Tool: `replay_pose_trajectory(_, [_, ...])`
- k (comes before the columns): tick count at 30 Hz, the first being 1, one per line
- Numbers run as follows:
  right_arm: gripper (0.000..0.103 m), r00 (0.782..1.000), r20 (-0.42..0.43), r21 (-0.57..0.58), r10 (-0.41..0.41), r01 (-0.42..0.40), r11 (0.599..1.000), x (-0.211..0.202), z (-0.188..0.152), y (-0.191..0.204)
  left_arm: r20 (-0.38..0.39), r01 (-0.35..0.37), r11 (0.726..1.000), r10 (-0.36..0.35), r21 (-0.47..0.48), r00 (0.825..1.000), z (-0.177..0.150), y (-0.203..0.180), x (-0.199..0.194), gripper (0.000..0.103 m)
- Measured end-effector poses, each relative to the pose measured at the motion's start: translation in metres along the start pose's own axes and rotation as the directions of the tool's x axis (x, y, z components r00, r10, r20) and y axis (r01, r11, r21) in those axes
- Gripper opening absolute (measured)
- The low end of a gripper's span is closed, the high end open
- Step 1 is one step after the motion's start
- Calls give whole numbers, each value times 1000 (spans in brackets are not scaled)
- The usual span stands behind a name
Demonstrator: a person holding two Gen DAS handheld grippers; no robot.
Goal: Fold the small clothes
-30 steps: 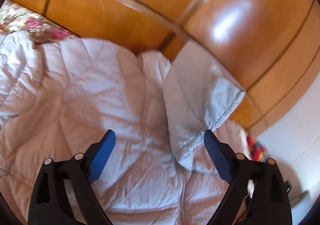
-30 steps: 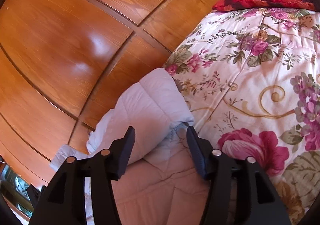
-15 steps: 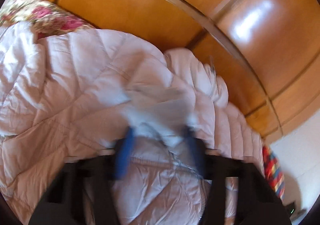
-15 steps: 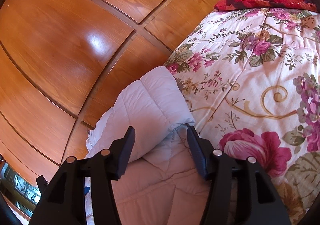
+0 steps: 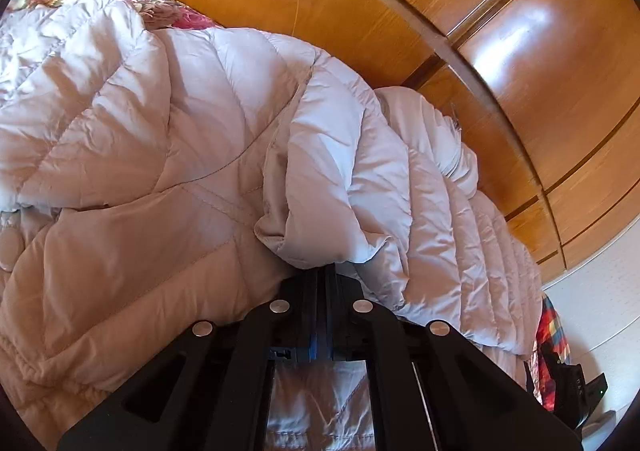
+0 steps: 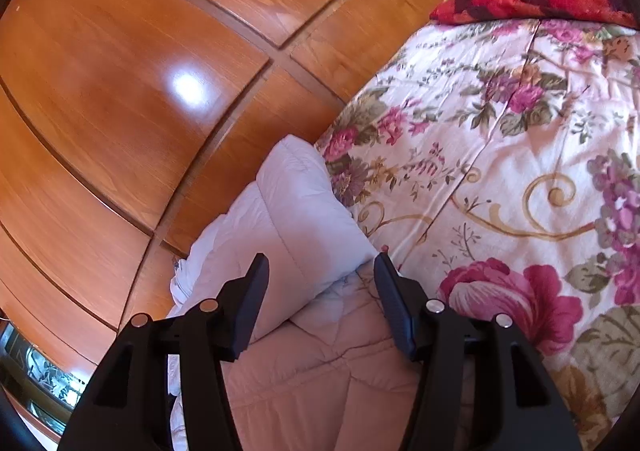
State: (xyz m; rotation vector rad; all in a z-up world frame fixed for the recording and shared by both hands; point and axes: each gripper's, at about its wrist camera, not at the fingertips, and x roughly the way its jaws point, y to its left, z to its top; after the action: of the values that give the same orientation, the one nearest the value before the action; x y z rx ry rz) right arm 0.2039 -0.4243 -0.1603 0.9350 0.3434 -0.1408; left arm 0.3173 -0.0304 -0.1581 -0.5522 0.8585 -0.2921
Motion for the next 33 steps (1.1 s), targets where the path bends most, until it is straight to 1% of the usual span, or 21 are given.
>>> replay_pose_trajectory(1, [56, 1000, 20, -20, -7, 8, 1000, -5, 0, 5, 4, 7, 1000, -7, -3, 1000, -1, 2, -1, 1])
replay_pose_trajectory(3, [54, 998, 52, -117, -28, 34, 993, -15, 1, 28, 11, 35, 999, -35, -19, 999, -4, 6, -4, 1])
replay_pose_trajectory(4, [52, 999, 39, -214, -26, 34, 976, -15, 1, 50, 16, 55, 998, -55, -31, 998, -6, 8, -6, 1])
replay_pose_trajectory(5, [52, 999, 20, -275, -26, 31, 961, -12, -1, 64, 20, 72, 997, -71, -39, 997, -7, 11, -8, 2])
replay_pose_trajectory(6, [52, 999, -14, -380, -34, 26, 925, -3, -4, 88, 23, 81, 996, -80, -44, 997, -8, 14, -9, 1])
replay_pose_trajectory(8, [51, 996, -60, -491, -64, 26, 871, 14, -10, 112, 22, 82, 996, -81, -46, 996, -7, 14, -9, 1])
replay_pose_trajectory(9, [51, 992, -79, -524, -96, 41, 851, 25, -12, 119, 20, 76, 996, -75, -43, 997, -7, 13, -8, 1])
replay_pose_trajectory(10, [51, 983, -95, -535, -157, 83, 841, 40, -13, 119, 19, 71, 997, -70, -39, 997, -7, 12, -8, 1])
replay_pose_trajectory(11, [50, 973, -100, -524, -209, 127, 842, 50, -13, 114, 18, 70, 997, -69, -38, 997, -7, 11, -8, 1])
replay_pose_trajectory(13, [50, 944, -107, -449, -311, 233, 862, 66, -11, 87, 15, 81, 996, -80, -48, 997, -7, 13, -7, 1])
replay_pose_trajectory(14, [50, 943, -129, -403, -306, 232, 885, 69, -11, 73, 13, 90, 994, -90, -55, 996, -7, 15, -7, 1])
replay_pose_trajectory(16, [49, 958, -159, -306, -240, 183, 934, 68, -5, 52, 10, 108, 992, -108, -67, 994, -6, 19, -7, 2])
replay_pose_trajectory(17, [47, 962, -152, -288, -225, 175, 942, 66, -4, 49, 7, 113, 991, -112, -71, 994, -5, 20, -7, 1])
replay_pose_trajectory(21, [48, 964, -142, -301, -223, 173, 938, 68, -3, 49, -26, 71, 997, -71, -27, 997, 2, 15, -18, 2])
replay_pose_trajectory(23, [51, 964, -138, -315, -229, 176, 933, 69, -4, 52, -25, 75, 997, -76, -31, 997, 9, 21, -34, 2])
replay_pose_trajectory(26, [55, 961, -114, -367, -253, 196, 909, 65, -13, 66, 45, 85, 992, -81, -98, 996, 26, 51, -74, 2])
replay_pose_trajectory(28, [61, 964, -67, -421, -257, 207, 883, 58, -19, 78, 94, 51, 989, -38, -138, 995, 37, 76, -99, 2])
replay_pose_trajectory(29, [63, 968, -35, -454, -250, 207, 866, 53, -23, 85, 116, 31, 988, -14, -150, 993, 41, 88, -109, 2])
replay_pose_trajectory(31, [63, 975, 19, -526, -223, 199, 827, 45, -32, 101, 166, -37, 985, 65, -169, 984, 48, 113, -132, 2])
replay_pose_trajectory(32, [63, 977, 43, -568, -208, 196, 799, 41, -38, 110, 195, -91, 980, 125, -178, 973, 52, 129, -145, 2])
replay_pose_trajectory(33, [63, 981, 64, -623, -185, 184, 761, 37, -47, 122, 206, -129, 973, 169, -194, 964, 55, 143, -154, 2])
